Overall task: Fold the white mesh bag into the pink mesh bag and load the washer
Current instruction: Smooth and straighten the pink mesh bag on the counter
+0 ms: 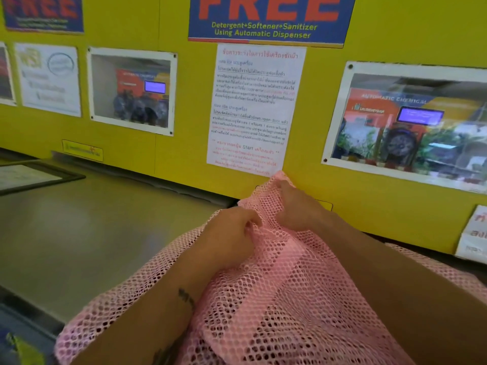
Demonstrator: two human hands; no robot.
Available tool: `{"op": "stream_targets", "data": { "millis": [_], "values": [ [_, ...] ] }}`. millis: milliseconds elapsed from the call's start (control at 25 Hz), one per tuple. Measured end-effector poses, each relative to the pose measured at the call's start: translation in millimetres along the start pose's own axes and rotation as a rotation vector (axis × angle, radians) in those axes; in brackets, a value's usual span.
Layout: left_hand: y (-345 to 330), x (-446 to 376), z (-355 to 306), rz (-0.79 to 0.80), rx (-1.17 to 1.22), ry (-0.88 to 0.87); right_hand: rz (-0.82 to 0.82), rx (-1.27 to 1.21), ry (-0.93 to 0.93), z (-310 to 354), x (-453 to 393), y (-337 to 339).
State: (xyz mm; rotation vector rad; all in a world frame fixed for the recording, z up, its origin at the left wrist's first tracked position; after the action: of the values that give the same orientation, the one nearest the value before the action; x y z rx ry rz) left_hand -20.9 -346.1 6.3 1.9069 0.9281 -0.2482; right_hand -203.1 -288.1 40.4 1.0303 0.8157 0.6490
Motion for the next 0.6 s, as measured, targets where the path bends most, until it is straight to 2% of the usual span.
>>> {"op": "stream_targets", "data": {
  "millis": [160,280,360,440,520,600],
  "values": [
    [12,-1,-9,-0.097,-0.066,-0.019,-0.049,0.063,-0.015,-4,-6,-18],
    [35,-12,-14,-0.093,-0.083,0.048,-0.167,0.182,0.007,5,-9,-7],
    [60,-17,-11,-0.077,-0.099,0.129,-0.178,0.148,0.049,16,-9,6],
    [84,-18,-2,0.003,-0.272,0.214,-0.021,0.08,0.109,22,-10,8],
    [95,-7,10,0.139,-0.536,0.287,0.173,0.157,0.152,25,-10,2],
    [92,10,15,0.156,-0.59,0.267,0.197,0.195,0.14,27,-5,1]
  ]
}}
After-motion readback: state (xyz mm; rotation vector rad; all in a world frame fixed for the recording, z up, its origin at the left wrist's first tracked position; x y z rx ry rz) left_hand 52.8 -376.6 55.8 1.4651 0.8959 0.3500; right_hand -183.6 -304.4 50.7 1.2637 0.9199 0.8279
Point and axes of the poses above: each hand's wrist, its own x-axis away from the middle knuckle, its own y-axis out of the back of the hand, z = x × y, the point moved 2 cm from there along -x, towards the middle knuckle, and after that the axes turned 5 degrees about -z, right-handed, at the moved point
